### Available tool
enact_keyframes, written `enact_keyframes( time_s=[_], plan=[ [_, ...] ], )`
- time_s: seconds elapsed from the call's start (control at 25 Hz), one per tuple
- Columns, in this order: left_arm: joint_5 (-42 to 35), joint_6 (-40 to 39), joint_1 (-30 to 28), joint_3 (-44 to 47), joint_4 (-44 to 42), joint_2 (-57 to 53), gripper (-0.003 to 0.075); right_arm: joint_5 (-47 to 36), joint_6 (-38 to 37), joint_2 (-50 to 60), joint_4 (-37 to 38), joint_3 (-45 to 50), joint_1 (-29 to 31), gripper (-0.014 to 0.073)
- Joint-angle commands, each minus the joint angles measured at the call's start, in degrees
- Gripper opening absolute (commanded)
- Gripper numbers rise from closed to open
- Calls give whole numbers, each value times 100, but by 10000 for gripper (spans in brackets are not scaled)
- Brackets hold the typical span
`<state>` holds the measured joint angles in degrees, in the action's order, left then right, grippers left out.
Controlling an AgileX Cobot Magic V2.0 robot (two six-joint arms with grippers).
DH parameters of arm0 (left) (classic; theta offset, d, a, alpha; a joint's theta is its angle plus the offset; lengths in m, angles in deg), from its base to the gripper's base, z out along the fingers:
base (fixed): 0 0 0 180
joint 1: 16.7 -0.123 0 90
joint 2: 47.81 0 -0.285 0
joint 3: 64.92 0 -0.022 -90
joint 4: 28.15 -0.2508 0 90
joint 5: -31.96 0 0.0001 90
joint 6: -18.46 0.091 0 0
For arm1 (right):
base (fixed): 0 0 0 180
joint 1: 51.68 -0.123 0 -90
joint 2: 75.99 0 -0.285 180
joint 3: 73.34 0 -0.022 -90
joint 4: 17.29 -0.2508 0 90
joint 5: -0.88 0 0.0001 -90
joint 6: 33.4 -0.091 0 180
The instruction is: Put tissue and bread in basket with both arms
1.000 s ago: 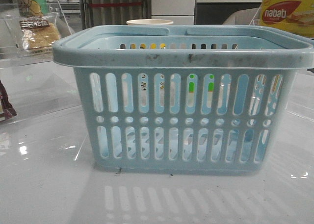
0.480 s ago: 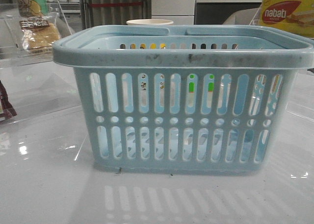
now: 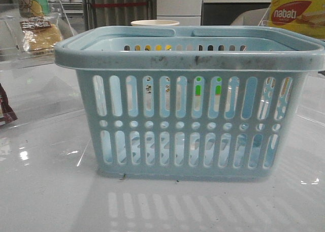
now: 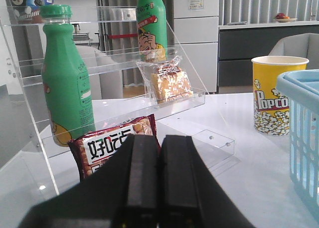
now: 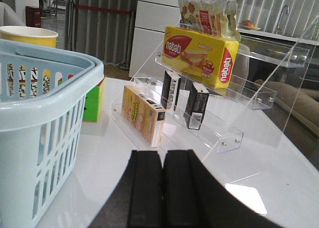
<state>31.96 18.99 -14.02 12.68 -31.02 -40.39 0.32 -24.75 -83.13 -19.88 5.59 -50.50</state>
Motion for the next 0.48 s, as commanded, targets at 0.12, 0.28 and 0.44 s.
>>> enact_keyframes(
  time_s=[0.12,0.28,0.44],
  plan=[
    [-556,-22,-12,-8,56,-93,91,-611,-5,103,-7,-3,22,57],
    [-828,-53,-12,-19,56,-93,91,-784,-5,103,-7,-17,22,57],
    [-1081,-53,-12,-199,56,-93,91,-796,-5,98,-7,-183,22,57]
  ],
)
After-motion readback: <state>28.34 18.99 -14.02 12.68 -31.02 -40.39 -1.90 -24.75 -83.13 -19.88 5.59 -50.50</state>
